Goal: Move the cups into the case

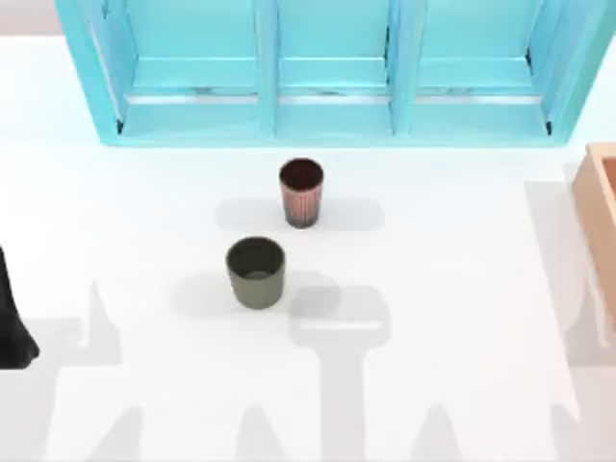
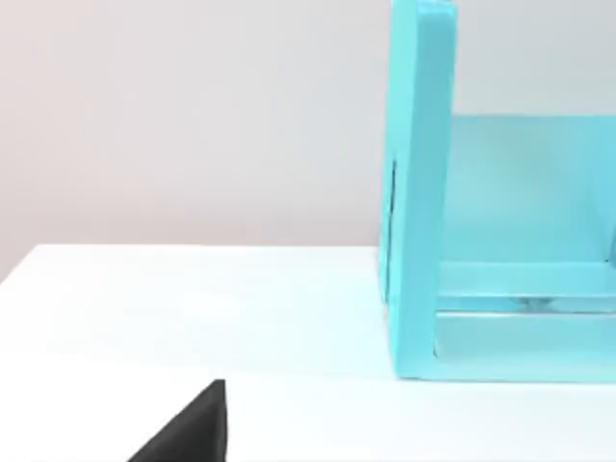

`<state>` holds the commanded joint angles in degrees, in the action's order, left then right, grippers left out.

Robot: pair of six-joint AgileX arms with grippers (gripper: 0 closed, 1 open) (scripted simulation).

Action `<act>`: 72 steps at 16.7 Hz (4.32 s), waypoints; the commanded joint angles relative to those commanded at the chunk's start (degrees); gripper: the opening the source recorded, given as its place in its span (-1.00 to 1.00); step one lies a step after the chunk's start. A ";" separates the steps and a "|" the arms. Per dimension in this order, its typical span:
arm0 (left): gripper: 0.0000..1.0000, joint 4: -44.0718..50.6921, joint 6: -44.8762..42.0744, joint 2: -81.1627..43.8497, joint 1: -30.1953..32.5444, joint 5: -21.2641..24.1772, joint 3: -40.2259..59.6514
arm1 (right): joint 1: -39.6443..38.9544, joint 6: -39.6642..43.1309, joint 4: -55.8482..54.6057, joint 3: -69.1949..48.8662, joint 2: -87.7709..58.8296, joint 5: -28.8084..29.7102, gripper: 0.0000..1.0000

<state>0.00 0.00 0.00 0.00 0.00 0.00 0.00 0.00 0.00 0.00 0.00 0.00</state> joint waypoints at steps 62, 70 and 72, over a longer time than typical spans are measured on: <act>1.00 0.00 0.00 0.00 0.00 0.00 0.00 | -52.57 -52.77 64.27 -132.95 -148.30 14.18 1.00; 1.00 0.00 0.00 0.00 0.00 0.00 0.00 | -52.52 -52.72 63.98 -132.66 -148.31 14.18 0.40; 1.00 0.00 0.00 0.00 0.00 0.00 0.00 | -52.52 -52.72 63.98 -132.66 -148.31 14.18 0.10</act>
<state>0.00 0.00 0.00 0.00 0.00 0.00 -52.52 -52.72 63.98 -132.66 -148.31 14.18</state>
